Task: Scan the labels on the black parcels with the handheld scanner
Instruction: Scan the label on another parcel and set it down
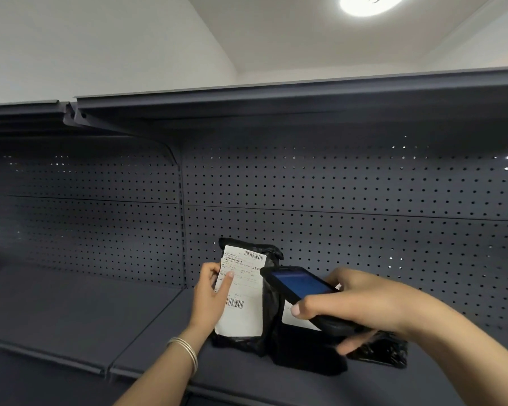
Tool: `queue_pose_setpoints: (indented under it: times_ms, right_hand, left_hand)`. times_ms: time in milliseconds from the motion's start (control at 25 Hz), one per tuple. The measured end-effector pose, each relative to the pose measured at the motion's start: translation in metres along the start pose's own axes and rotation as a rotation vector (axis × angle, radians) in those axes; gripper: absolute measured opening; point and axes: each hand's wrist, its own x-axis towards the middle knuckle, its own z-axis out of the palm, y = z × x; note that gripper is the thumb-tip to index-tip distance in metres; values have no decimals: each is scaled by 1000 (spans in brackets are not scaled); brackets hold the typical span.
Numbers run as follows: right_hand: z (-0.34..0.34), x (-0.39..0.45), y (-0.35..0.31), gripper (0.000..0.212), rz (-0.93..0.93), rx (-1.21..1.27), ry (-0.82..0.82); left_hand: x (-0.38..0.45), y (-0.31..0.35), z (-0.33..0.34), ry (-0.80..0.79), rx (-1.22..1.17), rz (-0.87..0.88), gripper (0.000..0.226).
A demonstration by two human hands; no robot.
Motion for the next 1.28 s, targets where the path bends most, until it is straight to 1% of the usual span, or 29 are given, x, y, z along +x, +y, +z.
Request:
queue_pose_setpoints:
  times_ms: [40,80,120,240,360,440,560,640,680,920,1040,1120,1200,1280]
  right_hand:
    - [2,3,1,76,21,-1,19]
    - [3,7,2,80,36,9,36]
    - [4,9,2,78,39,28,47]
    - [9,17,1,65,36,81,72]
    - [16,32,-2,61,69,107,113]
    - [21,43,-4,59,86,131,148]
    - [29,58,-8,57,98,146,177]
    - [35,69,-9,62,100,152,198]
    - [39,74,-10,64,102,154,210]
    - [48,92,-4,54,125,171,292]
    - [37,92,15,34,144,187,317]
    - [24,89,32,30,160,192,346]
    - [9,86,50,38,190,197,360]
    - [-11,84,76,56,218,195,370]
  left_hand:
    - [5,-2,0,-13,0,-22,14]
    - [11,-7,0,-32,-7,-43,14]
    - [16,-12,0,-55,-12,-73,14]
    - [29,-32,3,-127,-29,-186,16]
    - [37,-51,5,-230,33,-292,19]
    - [39,-60,6,-281,60,-324,22]
    - [45,-63,7,-294,96,-281,33]
    - [53,-64,6,-298,106,-238,47]
    - [56,-62,7,-309,102,-223,48]
    - [58,-23,22,-410,-128,-149,38]
    - [49,-8,39,-444,-176,-122,36]
    - [43,0,55,-460,-178,-112,36]
    - [37,7,71,-466,-183,-118,37]
    - [27,15,93,-482,-187,-120,37]
